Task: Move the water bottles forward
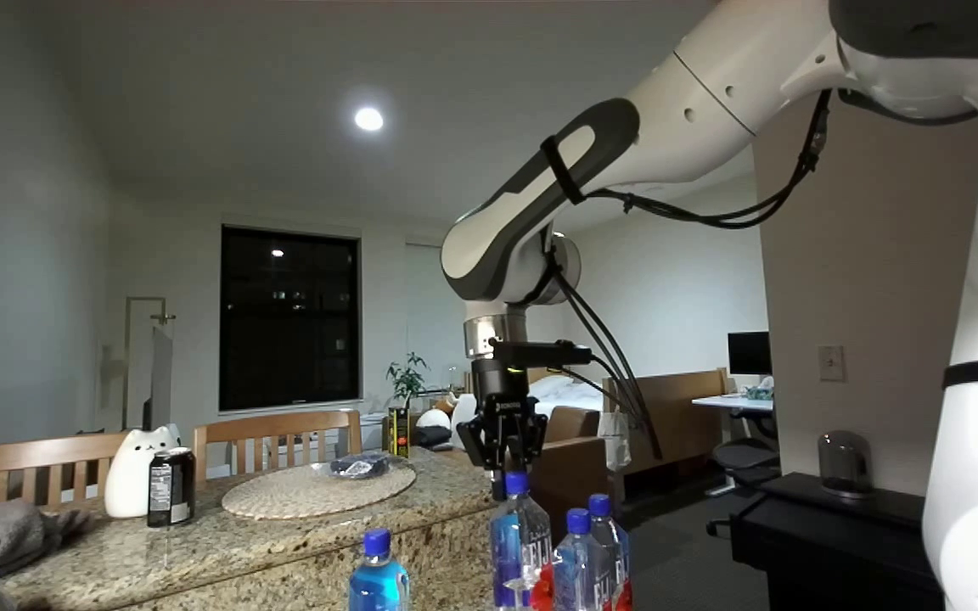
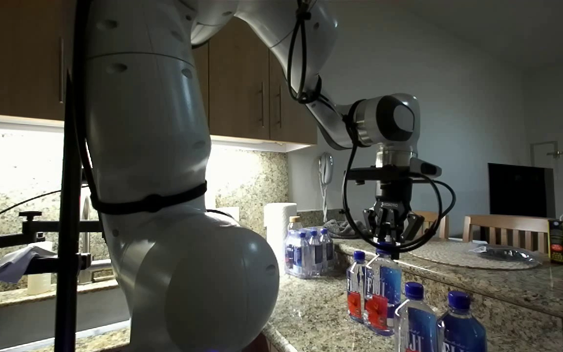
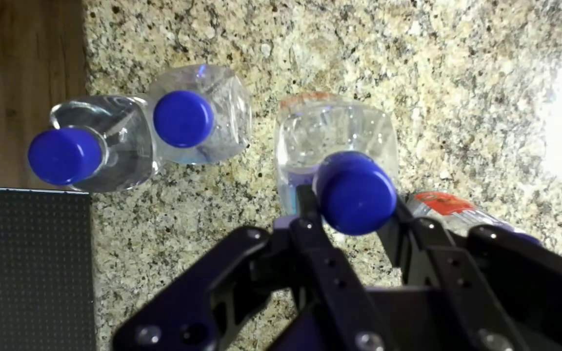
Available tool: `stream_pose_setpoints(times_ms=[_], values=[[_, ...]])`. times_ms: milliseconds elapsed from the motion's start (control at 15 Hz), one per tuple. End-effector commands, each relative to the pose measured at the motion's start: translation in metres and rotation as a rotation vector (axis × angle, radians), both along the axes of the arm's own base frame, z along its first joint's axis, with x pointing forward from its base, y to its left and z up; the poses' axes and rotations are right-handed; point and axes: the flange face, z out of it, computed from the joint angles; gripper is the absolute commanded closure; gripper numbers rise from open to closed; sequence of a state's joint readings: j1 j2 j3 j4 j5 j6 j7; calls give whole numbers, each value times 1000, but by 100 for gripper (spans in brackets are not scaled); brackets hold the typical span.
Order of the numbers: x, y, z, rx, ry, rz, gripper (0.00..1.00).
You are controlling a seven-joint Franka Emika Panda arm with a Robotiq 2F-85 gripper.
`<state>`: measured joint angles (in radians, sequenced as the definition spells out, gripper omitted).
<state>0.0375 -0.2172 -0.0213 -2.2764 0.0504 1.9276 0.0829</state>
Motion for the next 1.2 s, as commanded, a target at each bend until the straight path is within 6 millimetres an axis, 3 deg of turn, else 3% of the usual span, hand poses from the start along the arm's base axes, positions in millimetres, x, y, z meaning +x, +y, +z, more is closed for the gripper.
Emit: stream_pose_setpoints(times_ms=[0,467,1133], values=[[-12,-1,-4,-18,-22,15,87],[-30,13,-23,-58,-41,75,87],[-56,9,-28,-78,-48,80,87]])
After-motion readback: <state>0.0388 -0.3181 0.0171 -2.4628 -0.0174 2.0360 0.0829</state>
